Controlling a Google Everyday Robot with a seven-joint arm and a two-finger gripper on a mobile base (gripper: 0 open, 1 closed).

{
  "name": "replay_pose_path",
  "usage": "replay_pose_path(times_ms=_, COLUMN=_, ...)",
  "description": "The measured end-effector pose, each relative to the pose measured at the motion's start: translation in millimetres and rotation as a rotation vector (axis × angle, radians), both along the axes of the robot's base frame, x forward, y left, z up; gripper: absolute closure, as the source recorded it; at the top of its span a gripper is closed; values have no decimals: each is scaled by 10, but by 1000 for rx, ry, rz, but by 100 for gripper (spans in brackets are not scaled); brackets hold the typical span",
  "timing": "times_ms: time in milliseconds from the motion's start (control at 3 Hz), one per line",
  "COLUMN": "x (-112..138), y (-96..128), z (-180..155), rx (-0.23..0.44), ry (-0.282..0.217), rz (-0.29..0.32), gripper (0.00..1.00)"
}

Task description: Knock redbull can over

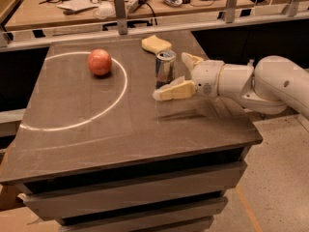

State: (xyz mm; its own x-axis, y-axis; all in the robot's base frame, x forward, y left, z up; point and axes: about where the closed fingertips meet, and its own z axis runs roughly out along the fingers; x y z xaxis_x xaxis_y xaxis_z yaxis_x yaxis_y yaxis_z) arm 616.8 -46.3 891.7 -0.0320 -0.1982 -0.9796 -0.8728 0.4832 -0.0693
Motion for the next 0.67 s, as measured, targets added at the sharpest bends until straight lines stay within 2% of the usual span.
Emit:
replay_pose_path(times_ms=333, x=-7, y=172, z=84, rx=34, ry=-7, rz=40, gripper=26)
replay_pose_path(times_ms=667, x=-28, y=297, z=175, rx=37, ry=-3, rz=71, gripper=50)
